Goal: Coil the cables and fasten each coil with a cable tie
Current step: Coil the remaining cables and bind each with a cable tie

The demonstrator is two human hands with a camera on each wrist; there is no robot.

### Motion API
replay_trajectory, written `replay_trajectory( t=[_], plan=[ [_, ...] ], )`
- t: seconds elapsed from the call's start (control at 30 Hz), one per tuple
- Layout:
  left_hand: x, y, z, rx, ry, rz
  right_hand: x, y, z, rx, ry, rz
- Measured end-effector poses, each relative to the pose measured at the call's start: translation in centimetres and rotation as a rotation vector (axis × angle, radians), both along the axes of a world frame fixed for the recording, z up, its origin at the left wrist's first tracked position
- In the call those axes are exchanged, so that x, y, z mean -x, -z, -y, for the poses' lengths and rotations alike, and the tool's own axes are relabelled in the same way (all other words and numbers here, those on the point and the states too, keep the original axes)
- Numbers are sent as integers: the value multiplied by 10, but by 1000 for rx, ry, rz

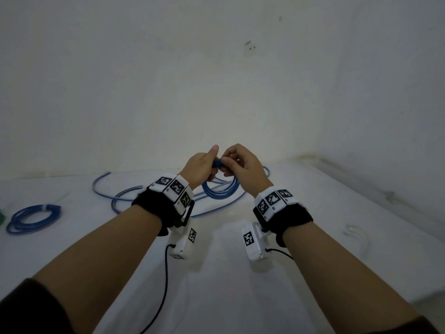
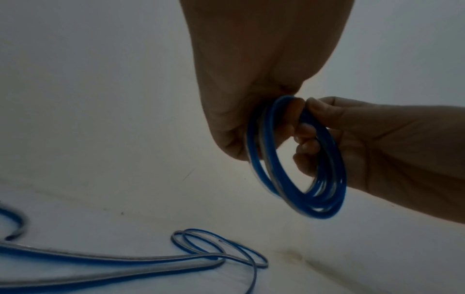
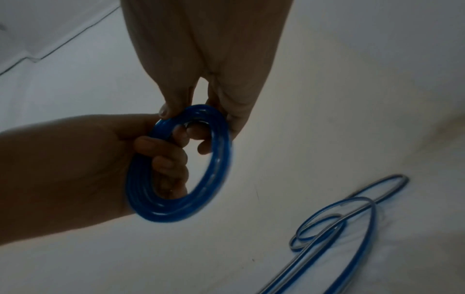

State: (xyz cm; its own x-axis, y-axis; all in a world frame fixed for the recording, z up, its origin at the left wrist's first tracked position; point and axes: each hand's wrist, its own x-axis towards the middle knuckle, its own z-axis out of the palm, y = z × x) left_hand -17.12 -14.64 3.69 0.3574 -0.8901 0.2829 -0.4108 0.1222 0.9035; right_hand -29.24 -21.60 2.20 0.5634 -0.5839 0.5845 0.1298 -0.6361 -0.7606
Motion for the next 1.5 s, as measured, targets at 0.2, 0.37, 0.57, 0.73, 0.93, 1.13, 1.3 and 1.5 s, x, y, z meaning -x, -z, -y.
replay_trajectory(
  t=[0.2, 0.37, 0.57, 0.73, 0.93, 1.13, 1.3, 1.5],
  plan=[
    [28, 4, 13, 7, 224, 15, 45, -2, 20, -38, 171, -9],
    [69, 11, 38, 44, 206, 175, 89, -3, 28, -141, 224, -57],
    [126, 21, 65, 45, 244, 211, 170, -9, 46, -319, 374, -227],
    [157, 28, 77, 27, 286, 243, 240, 11, 71, -265, 672, -782],
    [179, 33, 88, 3, 308, 275, 282, 28, 84, -215, 733, -1207],
    [186, 34, 93, -10, 306, 297, 292, 57, 109, -188, 785, -1212],
    [183, 34, 95, -21, 293, 303, 290, 71, 127, -65, 888, -1322],
    [176, 32, 95, -29, 289, 301, 287, 75, 135, -91, 832, -1449]
  ],
)
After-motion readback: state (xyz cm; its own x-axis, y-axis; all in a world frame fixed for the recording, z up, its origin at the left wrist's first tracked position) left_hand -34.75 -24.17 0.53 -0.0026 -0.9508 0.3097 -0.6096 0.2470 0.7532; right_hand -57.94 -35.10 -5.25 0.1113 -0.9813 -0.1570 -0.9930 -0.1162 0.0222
